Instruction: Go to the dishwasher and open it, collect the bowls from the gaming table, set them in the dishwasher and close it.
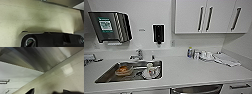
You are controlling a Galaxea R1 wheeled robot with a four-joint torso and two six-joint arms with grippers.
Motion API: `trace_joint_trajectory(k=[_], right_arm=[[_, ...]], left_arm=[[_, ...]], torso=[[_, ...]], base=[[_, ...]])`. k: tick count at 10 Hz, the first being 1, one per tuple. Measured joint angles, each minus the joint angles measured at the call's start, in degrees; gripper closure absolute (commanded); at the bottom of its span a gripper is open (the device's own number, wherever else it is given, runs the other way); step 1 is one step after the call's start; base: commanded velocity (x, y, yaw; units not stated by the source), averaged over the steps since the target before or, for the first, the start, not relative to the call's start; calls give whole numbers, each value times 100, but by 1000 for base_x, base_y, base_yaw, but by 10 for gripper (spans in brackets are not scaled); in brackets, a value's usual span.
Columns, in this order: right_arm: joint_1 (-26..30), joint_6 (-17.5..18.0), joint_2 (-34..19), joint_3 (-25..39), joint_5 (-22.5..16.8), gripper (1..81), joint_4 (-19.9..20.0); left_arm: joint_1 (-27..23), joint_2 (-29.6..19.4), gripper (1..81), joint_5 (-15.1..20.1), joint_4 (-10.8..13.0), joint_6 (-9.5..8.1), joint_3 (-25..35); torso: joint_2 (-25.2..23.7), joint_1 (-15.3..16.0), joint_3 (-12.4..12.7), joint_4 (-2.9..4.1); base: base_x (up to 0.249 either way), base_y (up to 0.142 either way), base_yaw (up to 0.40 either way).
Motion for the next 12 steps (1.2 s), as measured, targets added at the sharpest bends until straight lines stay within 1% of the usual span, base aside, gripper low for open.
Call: trace_joint_trajectory(k=[1, 2, 3, 5, 7, 9, 10, 12], right_arm=[[117, 0, -69, 167, 20, 10, 5], [200, 9, -177, 302, 13, 10, 5], [295, 88, -311, 492, -2, 10, 7], [666, 223, -513, 866, -13, 10, 10], [935, 394, -581, 1093, -89, 10, 10], [1208, 700, -650, 1286, -245, 10, 7], [1398, 914, -686, 1358, -325, 10, 7], [1735, 1549, -686, 1458, -522, 10, 5]], left_arm=[[-46, 2, 10, -22, 2, 0, 0], [-44, 9, 10, -20, 2, 0, -1], [-35, 40, 10, -30, 2, -2, -15], [-33, 121, 10, -28, 0, -2, -138], [-33, 167, 10, -24, 2, -5, -238], [-30, 250, 10, -22, 2, -5, -295], [-33, 265, 10, -28, 2, -5, -295], [-33, 267, 10, -28, 2, -5, -295]], torso=[[-2, 0, -44, 0], [-2, 0, -35, 0], [-5, 0, -26, 0], [-5, 0, -29, 0], [-5, 0, -31, 0], [-5, 2, -31, 0], [-5, 2, -31, 0], [-5, 2, -31, 0]], base=[[0, 0, 0], [0, 0, 0], [0, 0, 0], [0, 0, 0], [0, 0, 0], [0, 0, 0], [0, 0, 0], [0, 0, 0]])
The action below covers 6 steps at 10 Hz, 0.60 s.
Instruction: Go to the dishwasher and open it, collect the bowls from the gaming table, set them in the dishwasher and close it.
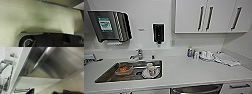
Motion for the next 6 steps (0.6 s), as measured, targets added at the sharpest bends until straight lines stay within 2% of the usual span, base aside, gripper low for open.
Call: trace_joint_trajectory(k=[3, 6], right_arm=[[339, 896, 11, 22, -283, 10, 50], [564, 1460, 195, -375, -544, 10, 68]], left_arm=[[0, 2, 10, 1, 0, 0, 0], [2, 6, 10, -2, 0, 0, -4]], torso=[[0, 0, 0, 0], [0, 0, -2, 0]], base=[[0, 0, 0], [0, 0, 0]])
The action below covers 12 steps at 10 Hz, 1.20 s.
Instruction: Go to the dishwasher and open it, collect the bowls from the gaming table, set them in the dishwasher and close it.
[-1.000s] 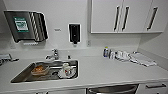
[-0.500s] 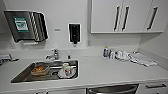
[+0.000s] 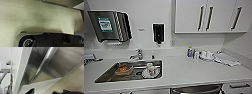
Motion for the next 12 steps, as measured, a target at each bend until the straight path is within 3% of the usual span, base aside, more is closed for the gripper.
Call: trace_joint_trajectory(k=[4, 12], right_arm=[[238, 555, 655, -606, -77, 10, 1], [-52, 642, 952, -1471, -105, 10, 4]], left_arm=[[0, 29, 10, 6, 0, 0, -7], [-2, 171, 10, 9, 0, -2, -284]], torso=[[0, 0, 0, 0], [0, 2, -2, 0]], base=[[0, 0, 0], [0, 0, 0]])
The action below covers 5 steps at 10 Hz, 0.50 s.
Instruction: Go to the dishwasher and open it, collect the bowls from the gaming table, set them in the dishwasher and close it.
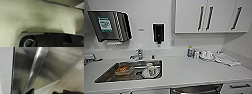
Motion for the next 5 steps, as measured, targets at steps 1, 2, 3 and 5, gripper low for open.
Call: trace_joint_trajectory(k=[1, 2, 3, 5], right_arm=[[83, 11, 0, 22, 13, 10, 0], [157, 13, 0, 68, 41, 10, 0], [223, 61, 5, 102, 46, 10, 0], [293, 143, 20, 41, 39, 10, 0]], left_arm=[[2, 2, 10, 5, 0, 0, 0], [0, 0, 10, 13, 0, 0, 0], [2, 2, 10, 17, 0, 0, -13], [2, 5, 10, 17, 0, 0, -18]], torso=[[0, 0, 0, 0], [0, 0, 0, 0], [0, 0, 0, 0], [0, 2, 0, 0]], base=[[0, 0, 0], [0, 0, 0], [0, 0, 0], [0, 0, 0]])
